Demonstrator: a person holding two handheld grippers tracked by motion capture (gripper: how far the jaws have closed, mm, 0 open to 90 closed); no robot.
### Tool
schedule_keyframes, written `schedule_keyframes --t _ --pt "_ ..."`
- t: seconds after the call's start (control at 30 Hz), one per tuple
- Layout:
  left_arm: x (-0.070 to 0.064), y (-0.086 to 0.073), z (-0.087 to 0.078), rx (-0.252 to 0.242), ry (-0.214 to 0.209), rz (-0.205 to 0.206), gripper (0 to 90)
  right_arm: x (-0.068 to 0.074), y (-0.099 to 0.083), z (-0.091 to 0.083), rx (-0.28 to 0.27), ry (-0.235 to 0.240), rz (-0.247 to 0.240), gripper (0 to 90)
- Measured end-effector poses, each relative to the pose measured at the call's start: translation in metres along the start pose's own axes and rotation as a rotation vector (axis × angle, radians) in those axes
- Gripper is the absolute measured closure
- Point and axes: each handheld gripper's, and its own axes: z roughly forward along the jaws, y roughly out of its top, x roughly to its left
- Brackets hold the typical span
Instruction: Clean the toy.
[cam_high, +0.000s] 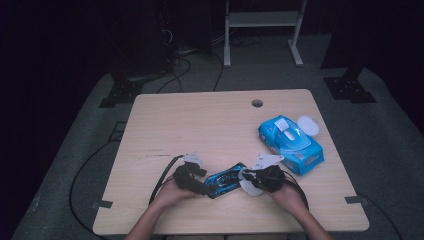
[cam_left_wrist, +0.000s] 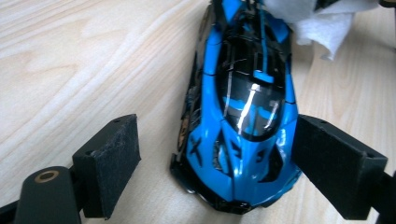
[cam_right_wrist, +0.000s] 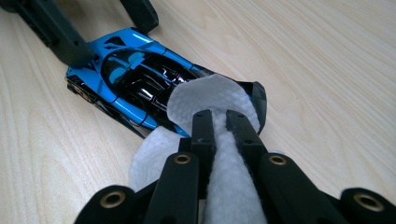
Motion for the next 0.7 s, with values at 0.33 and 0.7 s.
schedule_keyframes --t 0.33,0.7 --pt "-0.002 -0.001 -0.001 -0.004 -0.010 0.003 17.6 0.011 -0.006 -0.004 -0.011 -0.045 -0.059 82.3" --pt "-0.004 -0.002 0.000 -0.008 -0.057 0.014 25.4 0.020 -0.014 -0.012 -0.028 -0.053 -0.093 82.7"
